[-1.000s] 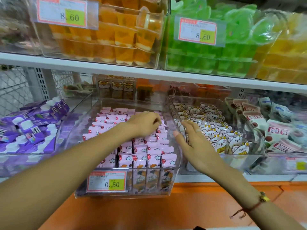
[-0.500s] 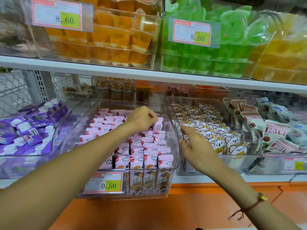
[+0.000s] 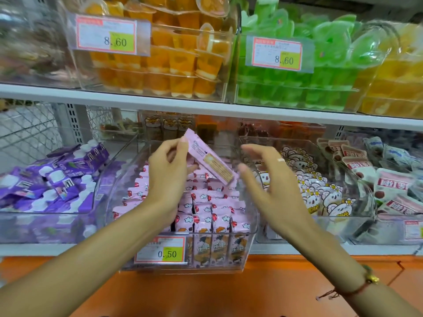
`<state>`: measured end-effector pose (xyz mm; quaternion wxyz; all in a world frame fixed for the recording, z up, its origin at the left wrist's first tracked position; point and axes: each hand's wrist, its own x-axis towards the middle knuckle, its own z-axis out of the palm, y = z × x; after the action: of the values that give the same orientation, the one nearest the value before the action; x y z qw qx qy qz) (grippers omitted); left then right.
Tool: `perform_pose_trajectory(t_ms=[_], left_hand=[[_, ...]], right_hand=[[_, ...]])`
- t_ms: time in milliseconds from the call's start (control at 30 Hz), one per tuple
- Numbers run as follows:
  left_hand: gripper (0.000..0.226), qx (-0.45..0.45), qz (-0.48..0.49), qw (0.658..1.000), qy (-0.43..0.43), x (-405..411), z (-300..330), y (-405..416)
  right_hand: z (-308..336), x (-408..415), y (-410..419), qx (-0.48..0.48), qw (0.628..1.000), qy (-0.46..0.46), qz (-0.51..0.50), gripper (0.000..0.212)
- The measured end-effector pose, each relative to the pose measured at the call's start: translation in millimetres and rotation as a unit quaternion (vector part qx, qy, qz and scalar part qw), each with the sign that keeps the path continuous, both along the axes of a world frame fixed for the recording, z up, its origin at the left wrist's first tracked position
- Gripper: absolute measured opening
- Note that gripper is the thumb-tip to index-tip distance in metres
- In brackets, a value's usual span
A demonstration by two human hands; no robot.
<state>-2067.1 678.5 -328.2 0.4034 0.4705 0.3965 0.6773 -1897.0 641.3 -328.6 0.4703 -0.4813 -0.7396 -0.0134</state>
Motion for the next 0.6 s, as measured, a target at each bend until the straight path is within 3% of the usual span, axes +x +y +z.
perform_pose_trajectory(t_ms=[100,167,267,333,400,467,533,600], left_hand=[[0.025,-0.035,-0.04,0.998,-0.038,0.3,-0.1,-14.0],[0.026,-0.047,-0.061,0.995,-0.056,1.3,2.4,-19.8],[0.025,-0.029,-0.074,0.995,-0.059,0.7,3.9,-24.7],[0.027,-0.024,-0.091,0.994,-0.054,-1.2,3.9,-24.3],[0.031,-0.042,-0.129,0.99,-0.025,-2.1,3.2,-20.5],[0.029,-0.072,-0.184,0.979,0.041,-2.4,1.8,-17.5],[0.028,-0.073,-0.231,0.963,0.12,-2.3,-0.8,-17.6],[0.03,-0.055,-0.266,0.953,0.137,-1.6,-3.3,-20.5]], right_hand=[[0.9,-20.0,-4.1,0.003,0.996,-0.093,0.015,0.055],[-0.4,-25.0,-3.3,0.008,0.995,-0.099,0.008,0.055],[-1.9,-25.0,-2.9,0.012,0.999,-0.052,0.012,0.044],[-2.1,-24.2,-2.1,-0.037,0.997,0.043,0.048,0.031],[3.6,-25.3,-3.0,-0.19,0.948,0.218,0.136,0.019],[6.6,-23.3,-4.3,-0.331,0.863,0.325,0.202,0.034],[6.9,-20.7,-4.7,-0.388,0.839,0.31,0.223,0.048],[5.5,-19.8,-4.5,-0.404,0.842,0.275,0.226,0.055]])
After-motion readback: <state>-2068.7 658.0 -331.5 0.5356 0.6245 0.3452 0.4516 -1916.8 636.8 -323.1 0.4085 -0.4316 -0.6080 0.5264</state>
